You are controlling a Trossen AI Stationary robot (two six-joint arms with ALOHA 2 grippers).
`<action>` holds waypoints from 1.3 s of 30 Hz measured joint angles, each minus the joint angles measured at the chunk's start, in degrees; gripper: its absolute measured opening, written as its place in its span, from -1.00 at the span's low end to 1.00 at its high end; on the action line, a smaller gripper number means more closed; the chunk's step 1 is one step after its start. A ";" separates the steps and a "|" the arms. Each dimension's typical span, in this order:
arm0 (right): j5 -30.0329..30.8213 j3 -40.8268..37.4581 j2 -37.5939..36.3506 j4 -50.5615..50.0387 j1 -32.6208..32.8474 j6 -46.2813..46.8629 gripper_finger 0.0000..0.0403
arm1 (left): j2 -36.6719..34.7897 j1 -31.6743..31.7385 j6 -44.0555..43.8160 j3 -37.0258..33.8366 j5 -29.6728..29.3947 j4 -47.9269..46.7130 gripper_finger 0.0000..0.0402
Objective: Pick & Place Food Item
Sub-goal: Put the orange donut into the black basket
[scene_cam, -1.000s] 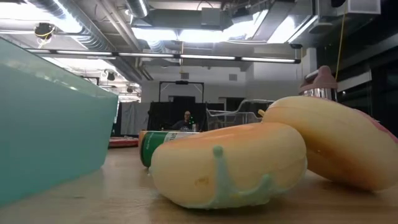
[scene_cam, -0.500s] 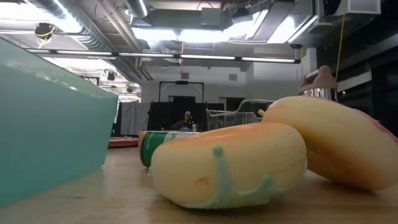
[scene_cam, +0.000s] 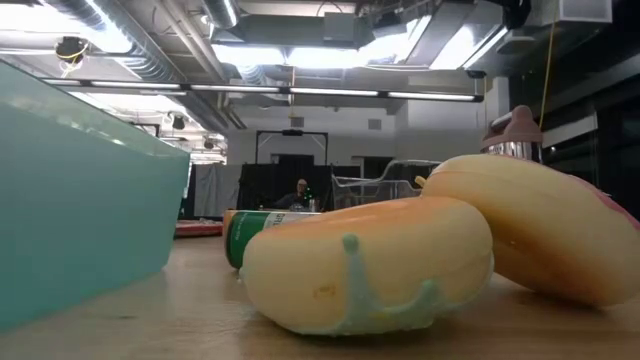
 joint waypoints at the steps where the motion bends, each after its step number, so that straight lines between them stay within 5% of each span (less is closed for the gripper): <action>1: 0.08 0.00 0.10 -0.02 -0.01 -0.99 -0.71 | -0.01 -0.01 1.66 0.00 0.09 0.15 -0.97; 7: 2.81 0.00 2.36 1.24 -0.01 -4.67 -0.71 | -0.07 0.11 8.61 0.00 -12.47 2.29 -0.96; 16: 3.59 0.00 6.84 13.73 0.01 -13.41 -0.71 | 2.37 0.11 3.14 0.00 -14.11 -2.34 -0.98; 23: 4.63 0.02 12.72 20.09 -0.03 -13.67 -0.71 | 8.99 0.01 -0.72 -3.23 -23.43 -9.74 -0.89; 33: 4.14 0.02 25.12 4.69 -0.27 -5.57 -0.62 | 25.28 -0.24 7.72 -20.78 -28.95 34.97 -0.74; 39: 0.50 0.02 28.11 -2.92 1.34 1.81 -0.47 | 33.60 -2.17 4.70 -25.42 -37.95 39.35 -0.77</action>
